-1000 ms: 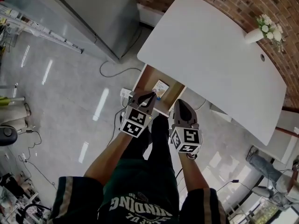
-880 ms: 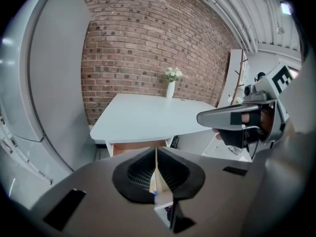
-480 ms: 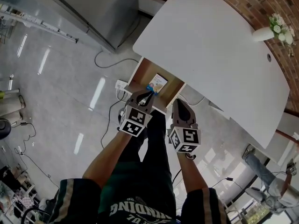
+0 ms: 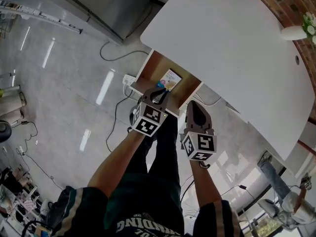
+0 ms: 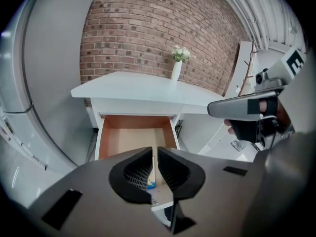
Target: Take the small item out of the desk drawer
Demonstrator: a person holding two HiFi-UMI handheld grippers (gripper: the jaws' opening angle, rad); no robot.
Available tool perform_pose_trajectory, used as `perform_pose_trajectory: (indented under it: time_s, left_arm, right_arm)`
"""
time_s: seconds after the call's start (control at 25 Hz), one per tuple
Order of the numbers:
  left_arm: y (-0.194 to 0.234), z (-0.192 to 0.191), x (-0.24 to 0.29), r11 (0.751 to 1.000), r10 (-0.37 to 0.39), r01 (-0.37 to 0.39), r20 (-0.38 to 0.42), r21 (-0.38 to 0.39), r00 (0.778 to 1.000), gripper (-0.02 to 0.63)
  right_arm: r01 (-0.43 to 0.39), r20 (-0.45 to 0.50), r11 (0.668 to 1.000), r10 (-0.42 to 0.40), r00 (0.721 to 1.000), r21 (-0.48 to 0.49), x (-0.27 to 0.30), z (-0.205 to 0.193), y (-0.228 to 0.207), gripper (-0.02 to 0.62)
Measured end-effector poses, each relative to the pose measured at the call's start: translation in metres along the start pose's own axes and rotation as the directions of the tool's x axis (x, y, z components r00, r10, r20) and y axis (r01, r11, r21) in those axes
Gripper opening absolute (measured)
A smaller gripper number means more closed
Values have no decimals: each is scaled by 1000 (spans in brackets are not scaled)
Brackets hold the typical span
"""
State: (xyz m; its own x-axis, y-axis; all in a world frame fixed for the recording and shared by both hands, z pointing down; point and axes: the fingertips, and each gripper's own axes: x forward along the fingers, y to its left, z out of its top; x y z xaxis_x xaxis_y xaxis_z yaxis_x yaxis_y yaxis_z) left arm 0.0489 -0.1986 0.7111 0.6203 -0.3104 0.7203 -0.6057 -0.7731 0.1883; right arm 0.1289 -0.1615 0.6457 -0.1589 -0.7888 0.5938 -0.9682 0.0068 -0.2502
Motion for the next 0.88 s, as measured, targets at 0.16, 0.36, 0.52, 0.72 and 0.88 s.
perform_pose_trajectory:
  time_s: [0.16, 0.36, 0.52, 0.72, 0.88]
  left_arm:
    - [3, -14, 20, 1000, 11, -11, -32, 4, 999, 64]
    - [9, -29, 37, 1000, 11, -12, -64, -6, 998, 143]
    - [5, -34, 56, 1000, 19, -20, -73, -4, 997, 187]
    - [-2, -37, 80, 1000, 19, -20, -76, -12, 997, 255]
    - [-7, -41, 98, 1000, 9, -10, -97, -11, 995, 295]
  right_arm:
    - [-12, -18, 999, 13, 1000, 31, 10, -18, -7, 24]
    - [-11, -42, 999, 13, 999, 36, 24, -35, -13, 24]
    - [-12, -46, 999, 14, 999, 36, 29, -46, -28, 25]
    - [-10, -63, 999, 13, 998, 46, 36, -65, -44, 24]
    - [0, -70, 998, 4, 998, 56, 43, -72, -57, 24]
